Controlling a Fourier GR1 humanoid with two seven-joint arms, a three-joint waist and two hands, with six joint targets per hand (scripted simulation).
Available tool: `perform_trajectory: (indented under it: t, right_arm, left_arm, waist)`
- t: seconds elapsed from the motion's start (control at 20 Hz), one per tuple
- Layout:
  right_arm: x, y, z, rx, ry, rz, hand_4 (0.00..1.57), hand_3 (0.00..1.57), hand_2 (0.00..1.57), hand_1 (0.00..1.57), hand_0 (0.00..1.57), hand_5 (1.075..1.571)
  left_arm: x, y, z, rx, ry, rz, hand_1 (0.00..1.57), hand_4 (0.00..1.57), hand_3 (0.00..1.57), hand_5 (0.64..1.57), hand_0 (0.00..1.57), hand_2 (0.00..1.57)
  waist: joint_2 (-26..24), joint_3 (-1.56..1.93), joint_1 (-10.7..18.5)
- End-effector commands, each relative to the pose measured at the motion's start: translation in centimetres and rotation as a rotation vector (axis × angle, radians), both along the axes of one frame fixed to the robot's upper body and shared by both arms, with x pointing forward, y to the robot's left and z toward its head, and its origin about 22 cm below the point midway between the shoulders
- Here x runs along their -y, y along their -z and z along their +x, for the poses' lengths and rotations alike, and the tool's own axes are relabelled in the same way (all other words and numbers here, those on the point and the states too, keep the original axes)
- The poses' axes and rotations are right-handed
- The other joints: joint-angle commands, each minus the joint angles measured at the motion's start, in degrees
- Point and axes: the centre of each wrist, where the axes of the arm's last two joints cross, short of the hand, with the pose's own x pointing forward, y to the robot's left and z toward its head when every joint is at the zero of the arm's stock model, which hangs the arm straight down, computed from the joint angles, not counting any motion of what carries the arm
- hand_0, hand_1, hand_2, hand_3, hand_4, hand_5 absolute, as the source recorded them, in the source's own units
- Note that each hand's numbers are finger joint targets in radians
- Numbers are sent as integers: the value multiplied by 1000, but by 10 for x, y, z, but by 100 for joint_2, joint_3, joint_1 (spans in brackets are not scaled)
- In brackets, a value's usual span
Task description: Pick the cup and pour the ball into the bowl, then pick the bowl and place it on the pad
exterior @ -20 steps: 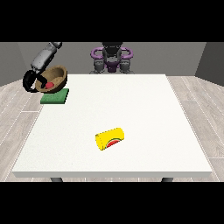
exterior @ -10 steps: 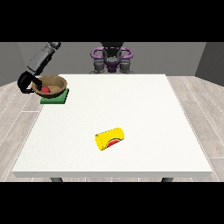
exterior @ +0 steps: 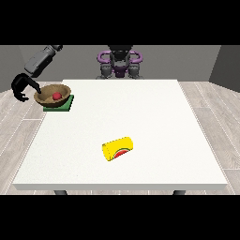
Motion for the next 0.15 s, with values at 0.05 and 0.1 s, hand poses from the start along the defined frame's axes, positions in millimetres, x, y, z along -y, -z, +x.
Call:
perform_trajectory:
  t: [0.05,0.1]
  right_arm:
    - [14,-40,-3,42,-31,17,0,446,300,200,200,1476]
    - [14,-46,-2,57,-34,42,0,375,280,134,134,1467]
  left_arm:
    - [-2,13,6,-17,-12,-17,0,0,0,1515,0,0]
    - [-14,11,1,-37,-17,-19,0,0,0,1515,0,0]
  waist:
    - [-118,-5,-130]
    - [-179,-8,-171]
